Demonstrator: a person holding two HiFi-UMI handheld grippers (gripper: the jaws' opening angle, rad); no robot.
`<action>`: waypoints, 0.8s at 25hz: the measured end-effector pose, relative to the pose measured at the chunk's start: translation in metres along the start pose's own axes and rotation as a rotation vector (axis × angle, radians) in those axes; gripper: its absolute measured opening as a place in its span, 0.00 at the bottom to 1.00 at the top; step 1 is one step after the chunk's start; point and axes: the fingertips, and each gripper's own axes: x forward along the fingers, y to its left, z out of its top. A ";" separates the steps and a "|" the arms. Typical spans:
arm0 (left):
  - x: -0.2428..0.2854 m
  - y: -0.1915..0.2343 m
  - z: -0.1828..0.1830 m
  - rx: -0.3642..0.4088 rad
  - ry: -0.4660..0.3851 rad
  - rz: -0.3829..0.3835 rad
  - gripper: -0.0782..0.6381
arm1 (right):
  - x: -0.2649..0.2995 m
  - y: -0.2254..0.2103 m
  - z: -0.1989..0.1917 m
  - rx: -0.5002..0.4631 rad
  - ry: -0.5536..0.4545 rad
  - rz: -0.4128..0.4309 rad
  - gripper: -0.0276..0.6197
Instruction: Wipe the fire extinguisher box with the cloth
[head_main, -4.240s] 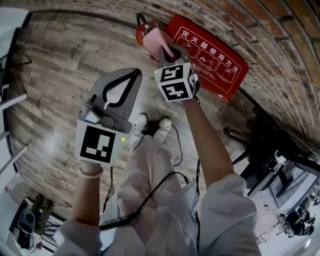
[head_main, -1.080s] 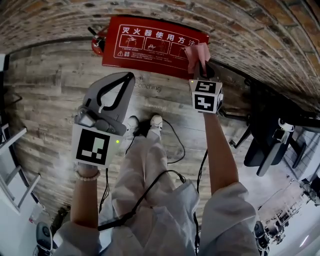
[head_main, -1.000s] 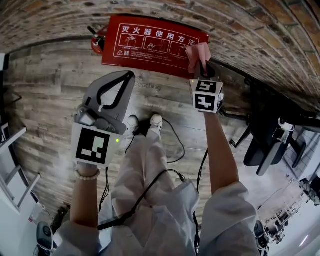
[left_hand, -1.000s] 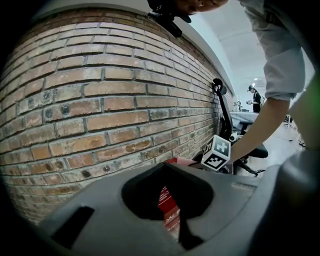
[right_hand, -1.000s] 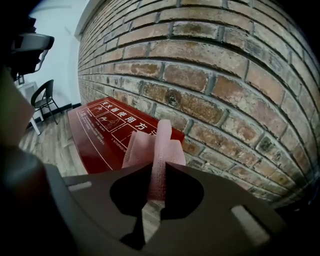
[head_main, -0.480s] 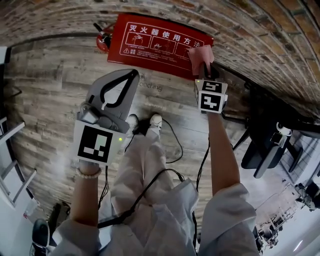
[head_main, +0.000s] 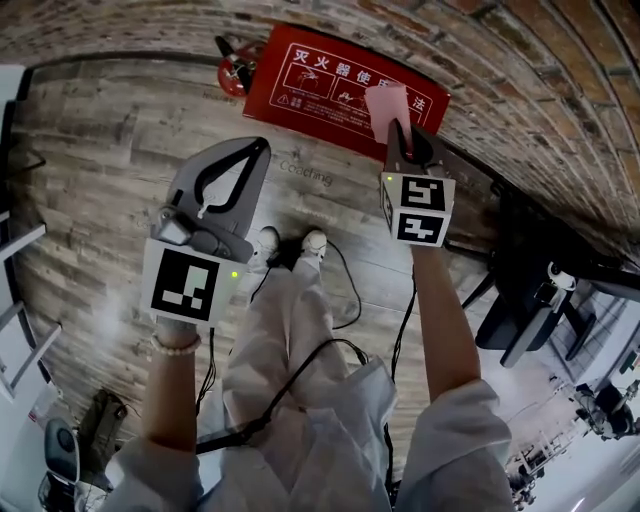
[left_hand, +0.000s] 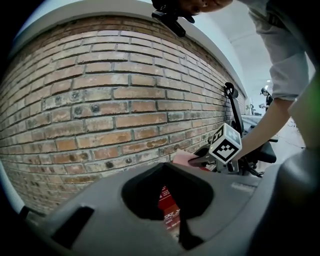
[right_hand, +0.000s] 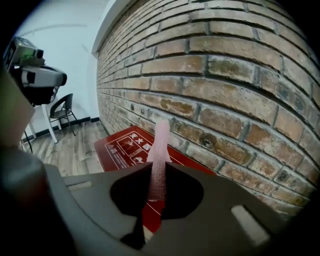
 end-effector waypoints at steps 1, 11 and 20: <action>-0.003 0.003 -0.002 -0.003 0.002 0.006 0.11 | 0.002 0.012 0.008 -0.009 -0.012 0.023 0.07; -0.031 0.033 -0.022 -0.039 0.017 0.069 0.11 | 0.029 0.132 0.062 -0.104 -0.090 0.236 0.07; -0.048 0.058 -0.039 -0.059 0.030 0.114 0.11 | 0.063 0.209 0.066 -0.213 -0.066 0.334 0.07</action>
